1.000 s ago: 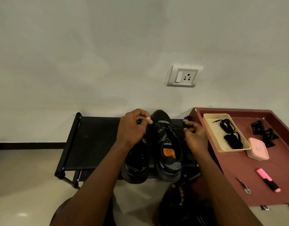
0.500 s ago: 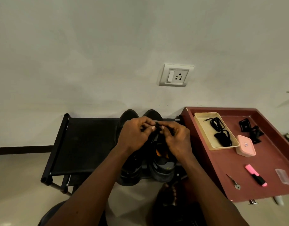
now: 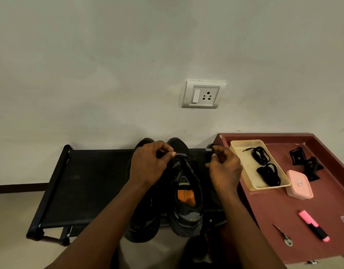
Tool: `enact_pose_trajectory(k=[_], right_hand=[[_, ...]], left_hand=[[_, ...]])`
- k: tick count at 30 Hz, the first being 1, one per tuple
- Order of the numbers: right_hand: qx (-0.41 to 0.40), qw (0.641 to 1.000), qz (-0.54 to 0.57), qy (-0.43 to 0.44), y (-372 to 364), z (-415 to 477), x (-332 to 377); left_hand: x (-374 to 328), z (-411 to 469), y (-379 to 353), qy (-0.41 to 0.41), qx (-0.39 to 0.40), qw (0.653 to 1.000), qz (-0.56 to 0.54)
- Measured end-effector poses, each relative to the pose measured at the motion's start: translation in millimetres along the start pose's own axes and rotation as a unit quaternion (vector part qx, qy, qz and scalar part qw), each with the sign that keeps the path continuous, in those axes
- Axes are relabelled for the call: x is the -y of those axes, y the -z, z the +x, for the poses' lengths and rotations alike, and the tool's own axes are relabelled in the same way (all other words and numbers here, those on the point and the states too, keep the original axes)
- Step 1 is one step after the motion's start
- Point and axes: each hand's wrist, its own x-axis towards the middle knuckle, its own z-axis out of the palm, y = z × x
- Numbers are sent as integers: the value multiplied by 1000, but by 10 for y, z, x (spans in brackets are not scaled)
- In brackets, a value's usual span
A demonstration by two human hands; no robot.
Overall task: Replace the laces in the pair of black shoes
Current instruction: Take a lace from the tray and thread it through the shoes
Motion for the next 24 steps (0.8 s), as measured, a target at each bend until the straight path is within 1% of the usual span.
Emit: enact_pose_trajectory(k=[2,4,6,8,11,16,20,22,24], right_hand=[[60,998,1,12,-61,-32,8],[128,990,8,63,-115,-86,12],[173,977,2,122,-159,-125,8],[181,972,-6,152,-186,-141,-4],[181,973,7,142,-189,-103,-41],[242,962,-8,126,-166,-42,-63],[215,962,-24,166,-180,-69,-75],[200,964,-32,172,-195,-63,-89],[190,967,-46,166,-208,-48,-110]], left_hand=[[-29,25,-75,-12,28,999,10],[-68,36,-145,-46,68,996,34],[-111,47,-210,-76,97,991,46],[-134,50,-252,-79,105,991,35],[-107,50,-287,-62,89,994,29],[-57,46,-265,-46,68,997,3],[-54,42,-228,-25,54,998,-8],[-53,40,-199,-25,48,998,15],[-51,22,-171,-20,63,996,65]])
